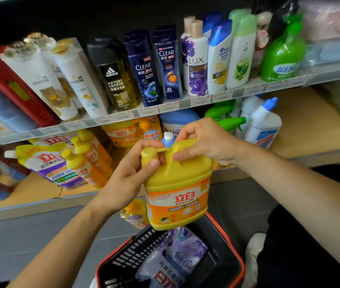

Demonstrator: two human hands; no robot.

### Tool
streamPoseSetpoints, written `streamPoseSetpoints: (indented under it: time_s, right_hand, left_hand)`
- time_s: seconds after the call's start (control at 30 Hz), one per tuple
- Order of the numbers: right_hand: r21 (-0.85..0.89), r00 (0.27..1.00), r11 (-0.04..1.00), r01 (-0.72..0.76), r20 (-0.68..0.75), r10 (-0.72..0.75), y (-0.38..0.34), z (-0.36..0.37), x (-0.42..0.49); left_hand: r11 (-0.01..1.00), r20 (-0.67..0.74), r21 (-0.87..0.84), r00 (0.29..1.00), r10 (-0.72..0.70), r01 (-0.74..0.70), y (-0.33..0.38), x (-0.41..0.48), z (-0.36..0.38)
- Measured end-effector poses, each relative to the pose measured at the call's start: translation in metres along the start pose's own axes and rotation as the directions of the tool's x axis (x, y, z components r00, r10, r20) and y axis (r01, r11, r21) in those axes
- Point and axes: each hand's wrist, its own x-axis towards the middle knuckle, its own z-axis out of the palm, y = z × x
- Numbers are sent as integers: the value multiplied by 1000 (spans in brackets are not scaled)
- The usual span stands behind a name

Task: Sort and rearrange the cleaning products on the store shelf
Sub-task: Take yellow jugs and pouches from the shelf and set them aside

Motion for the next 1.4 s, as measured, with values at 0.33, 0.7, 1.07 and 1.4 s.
streamPoseSetpoints:
  time_s: [0.33,0.7,1.07,1.4]
  right_hand:
    - [-1,995,999,-34,90,34,-8,1,-3]
    - [-269,999,962,42,14,-40,-2,16,-8]
    - [27,986,999,28,-166,-23,7,-4,-5]
    - [451,951,889,76,-300,70,5,-15,-4]
  left_hand:
    - [993,-167,-58,980,-112,104,18,1,6]
    - [942,-381,325,923,46,87,3,0,17]
    - [997,-101,-4,992,-81,81,-28,-8,-11]
    - [896,-105,-276,916,-387,347,-73,-43,-15]
